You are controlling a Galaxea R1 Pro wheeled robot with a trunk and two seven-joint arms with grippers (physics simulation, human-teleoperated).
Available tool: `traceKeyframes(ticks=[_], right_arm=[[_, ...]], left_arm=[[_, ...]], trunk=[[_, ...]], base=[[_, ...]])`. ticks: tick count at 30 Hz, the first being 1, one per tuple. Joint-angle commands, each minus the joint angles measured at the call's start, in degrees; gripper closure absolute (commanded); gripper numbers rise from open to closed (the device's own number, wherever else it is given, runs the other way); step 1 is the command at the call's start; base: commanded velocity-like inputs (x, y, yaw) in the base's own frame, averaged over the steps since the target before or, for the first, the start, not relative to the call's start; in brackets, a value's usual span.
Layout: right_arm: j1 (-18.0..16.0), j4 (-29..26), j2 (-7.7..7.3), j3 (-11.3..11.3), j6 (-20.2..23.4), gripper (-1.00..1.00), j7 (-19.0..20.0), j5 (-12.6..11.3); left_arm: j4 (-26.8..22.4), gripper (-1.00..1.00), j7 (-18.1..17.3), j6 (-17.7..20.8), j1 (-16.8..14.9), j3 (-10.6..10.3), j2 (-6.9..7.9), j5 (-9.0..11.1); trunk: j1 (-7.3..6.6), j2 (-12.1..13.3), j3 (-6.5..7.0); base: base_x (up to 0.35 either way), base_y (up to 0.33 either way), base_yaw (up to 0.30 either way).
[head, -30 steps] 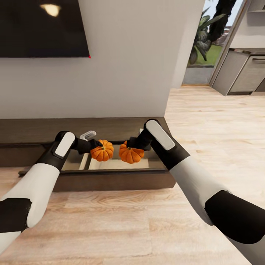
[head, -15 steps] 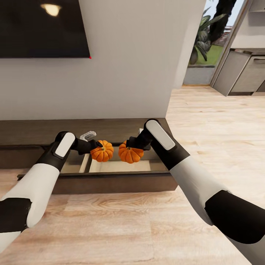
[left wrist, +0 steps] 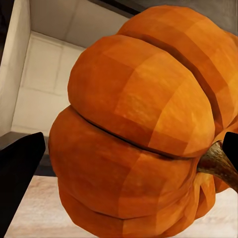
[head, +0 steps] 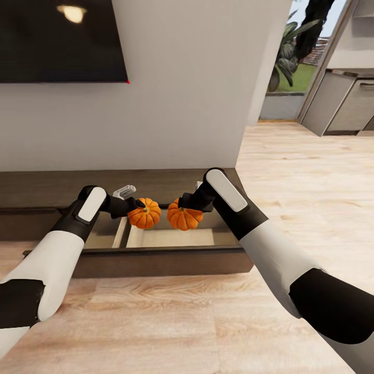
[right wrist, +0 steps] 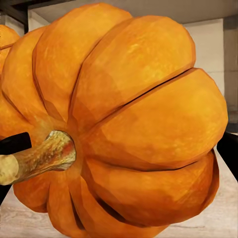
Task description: Place each of the two pumpkins and all three candles from the living room inside a cabinet in the living room (use any cabinet), then make sure every cabinet is closed, and position the cauldron so it is next to a table in the living room.
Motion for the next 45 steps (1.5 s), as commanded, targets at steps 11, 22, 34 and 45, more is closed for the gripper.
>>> traceKeyframes(ticks=[11,22,34,45], right_arm=[[-0.05,-0.01,-0.02,0.05,0.32,1.00,-0.58,-0.58],[-0.08,0.49,-0.03,0.05,0.55,1.00,-1.09,-0.65],[-0.08,1.84,-1.84,-0.04,1.29,1.00,-1.20,-0.92],[-0.05,3.68,-1.87,0.04,1.29,1.00,-1.16,-0.93]], left_arm=[[-0.07,1.00,0.59,-0.01,-0.03,-0.26,0.03,0.58],[-0.07,1.00,0.66,-0.10,-0.03,-1.39,-0.08,0.47],[0.11,1.00,0.70,-0.20,-0.03,-4.12,-0.14,0.49],[1.47,1.00,0.70,-0.20,-0.02,-4.27,-0.12,0.30]], trunk=[[-0.01,-0.02,0.22],[-0.01,-0.02,0.22],[-0.01,-0.02,0.22],[1.53,-2.83,-1.04]], base=[[0.043,-0.001,0.000],[0.188,-0.101,0.000],[0.030,-0.016,0.000],[0.001,0.000,0.000]])
